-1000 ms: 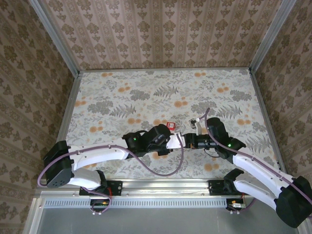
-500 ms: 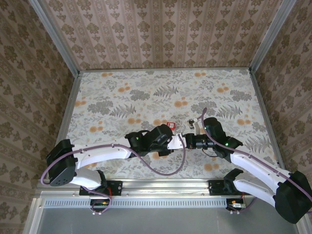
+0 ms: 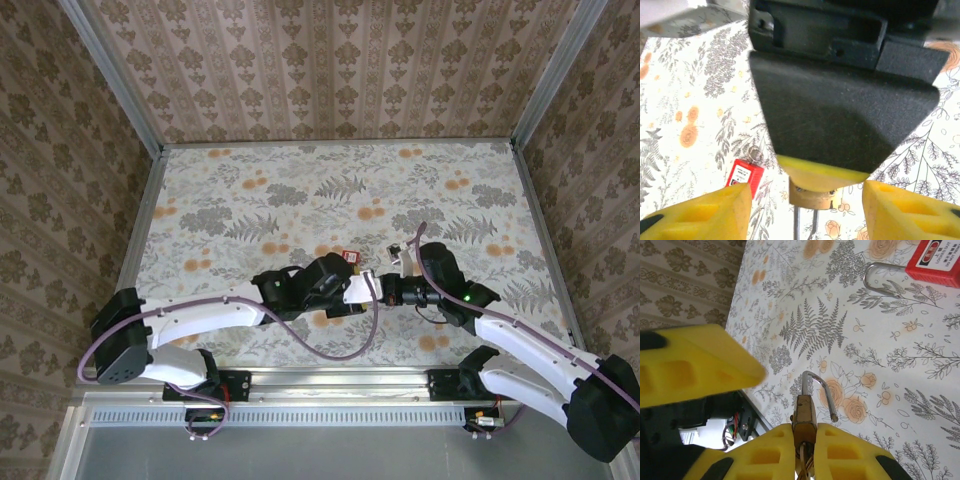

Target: Unlock with the key

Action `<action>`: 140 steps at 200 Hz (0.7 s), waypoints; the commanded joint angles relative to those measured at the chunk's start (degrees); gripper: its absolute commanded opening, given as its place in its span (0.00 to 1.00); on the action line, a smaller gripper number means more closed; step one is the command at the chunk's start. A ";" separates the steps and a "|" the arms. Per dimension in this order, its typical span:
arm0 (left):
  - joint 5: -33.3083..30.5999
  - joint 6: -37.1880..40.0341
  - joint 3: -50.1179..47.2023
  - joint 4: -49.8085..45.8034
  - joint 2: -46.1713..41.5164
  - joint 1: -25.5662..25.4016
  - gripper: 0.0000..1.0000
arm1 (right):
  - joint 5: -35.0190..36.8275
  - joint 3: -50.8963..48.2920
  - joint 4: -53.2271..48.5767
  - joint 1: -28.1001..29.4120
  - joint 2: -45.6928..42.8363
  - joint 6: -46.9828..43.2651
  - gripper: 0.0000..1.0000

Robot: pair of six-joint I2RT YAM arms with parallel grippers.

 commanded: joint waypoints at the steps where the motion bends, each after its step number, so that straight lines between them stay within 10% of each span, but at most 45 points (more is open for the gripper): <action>1: -1.47 -0.07 -0.15 -0.06 -3.20 -0.34 0.63 | 2.48 2.18 -1.44 -0.14 -1.21 -1.80 0.10; 69: -5.75 -4.74 -6.52 1.62 -6.57 1.02 0.45 | 1.51 5.65 -4.42 -2.65 -2.83 -2.45 0.10; 140: -9.08 -3.61 -9.19 9.90 -3.59 2.09 0.50 | -2.36 5.75 -2.24 -2.52 -2.36 1.83 0.10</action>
